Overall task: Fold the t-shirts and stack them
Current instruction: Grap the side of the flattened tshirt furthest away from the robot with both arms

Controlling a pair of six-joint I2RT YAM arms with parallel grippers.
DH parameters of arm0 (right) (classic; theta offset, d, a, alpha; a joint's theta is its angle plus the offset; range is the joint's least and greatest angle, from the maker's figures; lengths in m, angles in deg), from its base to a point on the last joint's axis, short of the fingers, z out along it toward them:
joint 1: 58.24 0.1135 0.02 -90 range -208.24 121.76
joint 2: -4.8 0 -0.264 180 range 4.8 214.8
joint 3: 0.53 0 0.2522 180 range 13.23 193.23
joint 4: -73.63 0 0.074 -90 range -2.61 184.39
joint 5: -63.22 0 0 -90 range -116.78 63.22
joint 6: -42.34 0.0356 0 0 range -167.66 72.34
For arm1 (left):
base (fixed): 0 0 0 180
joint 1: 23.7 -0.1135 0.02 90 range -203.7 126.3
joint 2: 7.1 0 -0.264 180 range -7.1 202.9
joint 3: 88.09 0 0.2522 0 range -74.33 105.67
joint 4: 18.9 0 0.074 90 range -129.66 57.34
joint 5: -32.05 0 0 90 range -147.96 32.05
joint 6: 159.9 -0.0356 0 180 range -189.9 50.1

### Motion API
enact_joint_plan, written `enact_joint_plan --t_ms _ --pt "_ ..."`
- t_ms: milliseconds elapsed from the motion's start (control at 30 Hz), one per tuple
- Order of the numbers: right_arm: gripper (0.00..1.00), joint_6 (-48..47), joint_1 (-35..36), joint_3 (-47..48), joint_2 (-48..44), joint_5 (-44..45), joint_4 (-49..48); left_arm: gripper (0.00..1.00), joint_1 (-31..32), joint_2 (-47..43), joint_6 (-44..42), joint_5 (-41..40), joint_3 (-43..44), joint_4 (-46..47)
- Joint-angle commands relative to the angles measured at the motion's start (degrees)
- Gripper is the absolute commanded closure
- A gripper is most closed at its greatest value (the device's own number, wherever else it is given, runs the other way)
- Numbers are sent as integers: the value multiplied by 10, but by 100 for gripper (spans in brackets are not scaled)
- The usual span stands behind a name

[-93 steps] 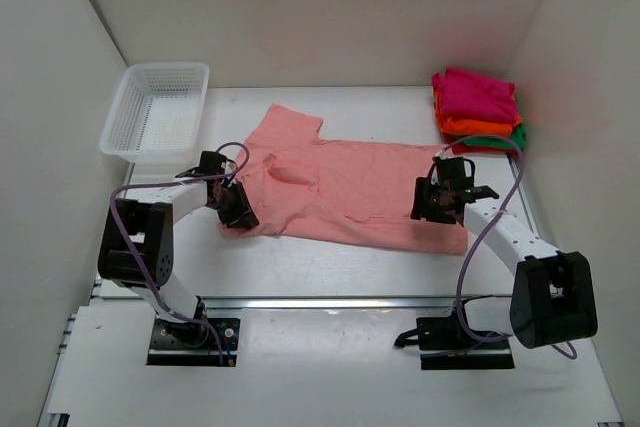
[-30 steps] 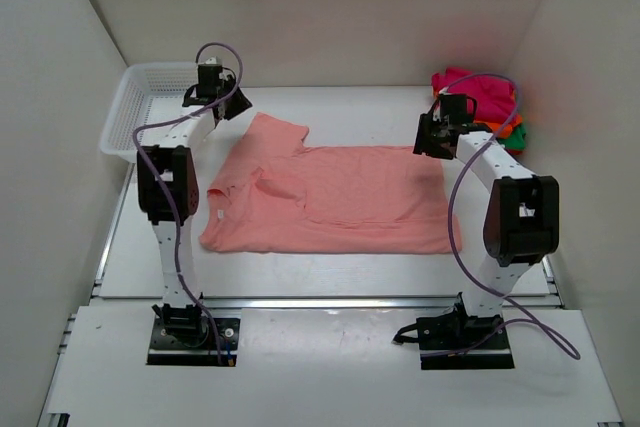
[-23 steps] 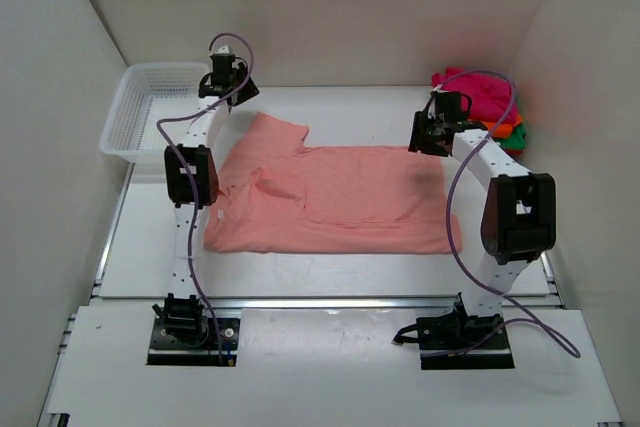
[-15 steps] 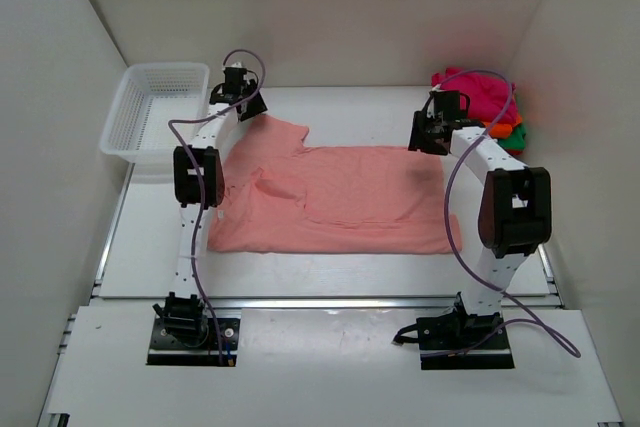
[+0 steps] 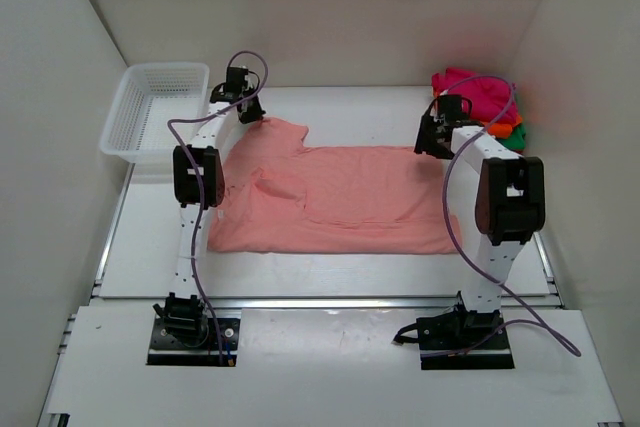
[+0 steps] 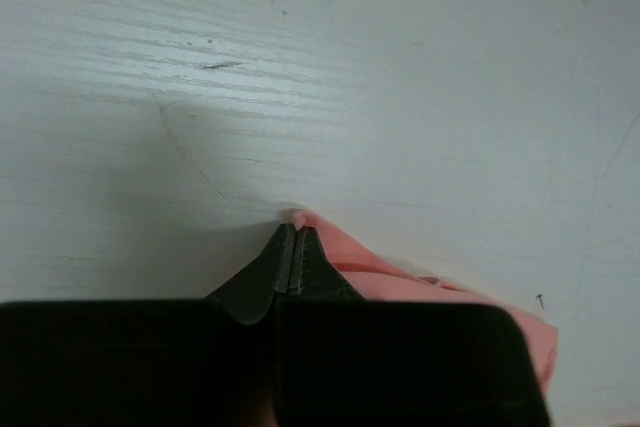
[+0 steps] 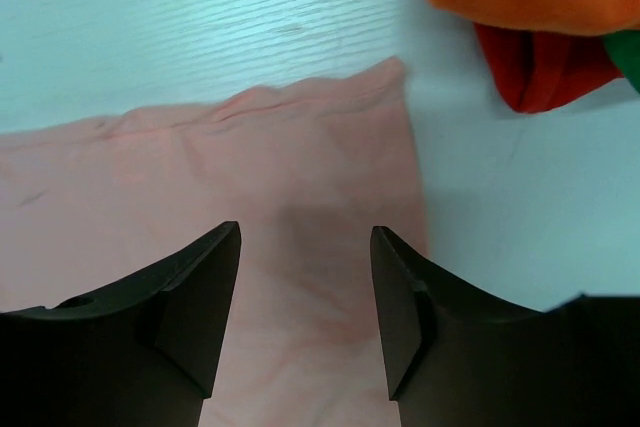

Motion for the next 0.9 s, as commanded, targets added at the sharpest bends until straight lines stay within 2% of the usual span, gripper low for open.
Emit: enact_joint_plan --t_ms 0,133,267,400,533,733,800,867 --pt "47 32 -1 30 31 66 -5 100 7 -52 -14 35 -26 -7" --pt "46 87 1 44 51 125 -18 100 4 -103 -14 42 -113 36" --pt "46 123 -7 62 70 140 -19 100 3 -147 -10 53 -190 84" --pt "45 143 -19 78 90 120 -23 100 0 -158 -8 54 -219 108" --pt "44 148 -21 102 112 122 -15 100 2 -158 -13 58 -212 97" --pt "44 143 -15 199 177 121 42 100 0 -177 -13 60 -231 109" --pt "58 132 -7 216 194 121 54 100 0 -184 -14 58 -244 112" --pt "90 128 -11 230 200 118 63 100 -10 -195 -10 68 -248 116"
